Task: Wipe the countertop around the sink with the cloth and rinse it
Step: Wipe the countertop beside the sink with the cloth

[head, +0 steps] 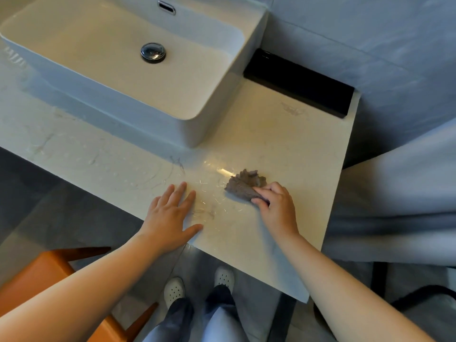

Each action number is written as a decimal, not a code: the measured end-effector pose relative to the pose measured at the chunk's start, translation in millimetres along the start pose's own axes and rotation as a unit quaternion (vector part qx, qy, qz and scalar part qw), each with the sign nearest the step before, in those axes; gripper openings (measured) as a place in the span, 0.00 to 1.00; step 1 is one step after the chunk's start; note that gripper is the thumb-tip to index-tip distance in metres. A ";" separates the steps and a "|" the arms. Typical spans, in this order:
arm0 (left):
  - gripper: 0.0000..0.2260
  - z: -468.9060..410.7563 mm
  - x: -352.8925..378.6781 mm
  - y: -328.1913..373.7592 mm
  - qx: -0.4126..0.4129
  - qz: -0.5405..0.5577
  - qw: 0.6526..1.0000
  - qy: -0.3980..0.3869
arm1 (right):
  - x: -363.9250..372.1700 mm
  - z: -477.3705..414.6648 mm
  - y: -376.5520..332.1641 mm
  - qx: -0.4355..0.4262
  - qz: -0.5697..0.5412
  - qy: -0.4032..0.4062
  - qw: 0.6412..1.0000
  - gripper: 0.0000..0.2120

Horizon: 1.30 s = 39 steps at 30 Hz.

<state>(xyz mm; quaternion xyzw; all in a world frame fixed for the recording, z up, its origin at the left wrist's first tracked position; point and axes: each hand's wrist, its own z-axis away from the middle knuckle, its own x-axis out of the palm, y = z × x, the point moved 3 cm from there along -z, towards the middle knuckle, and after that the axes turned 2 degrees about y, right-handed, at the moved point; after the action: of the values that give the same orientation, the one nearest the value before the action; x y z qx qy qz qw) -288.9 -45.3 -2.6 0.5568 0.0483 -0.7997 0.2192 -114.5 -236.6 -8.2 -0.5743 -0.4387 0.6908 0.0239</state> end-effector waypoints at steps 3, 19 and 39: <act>0.40 11.1 -4.4 7.2 0.040 0.038 0.998 0.037 | -10.9 11.6 -3.4 0.051 -0.036 0.001 0.998 0.12; 0.36 33.2 42.1 44.6 0.127 -0.053 0.988 0.068 | -56.0 30.7 69.7 0.181 0.005 0.160 0.970 0.14; 0.41 36.4 30.6 57.4 0.071 -0.022 0.996 0.047 | -27.5 200.5 24.1 0.130 -0.095 0.106 0.981 0.15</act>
<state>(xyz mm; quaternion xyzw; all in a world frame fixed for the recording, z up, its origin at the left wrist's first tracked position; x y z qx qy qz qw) -306.1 -117.7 -7.3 0.6068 0.0134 -0.7787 0.1591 -257.1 -382.2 -11.2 -0.5917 -0.3931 0.6717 0.2101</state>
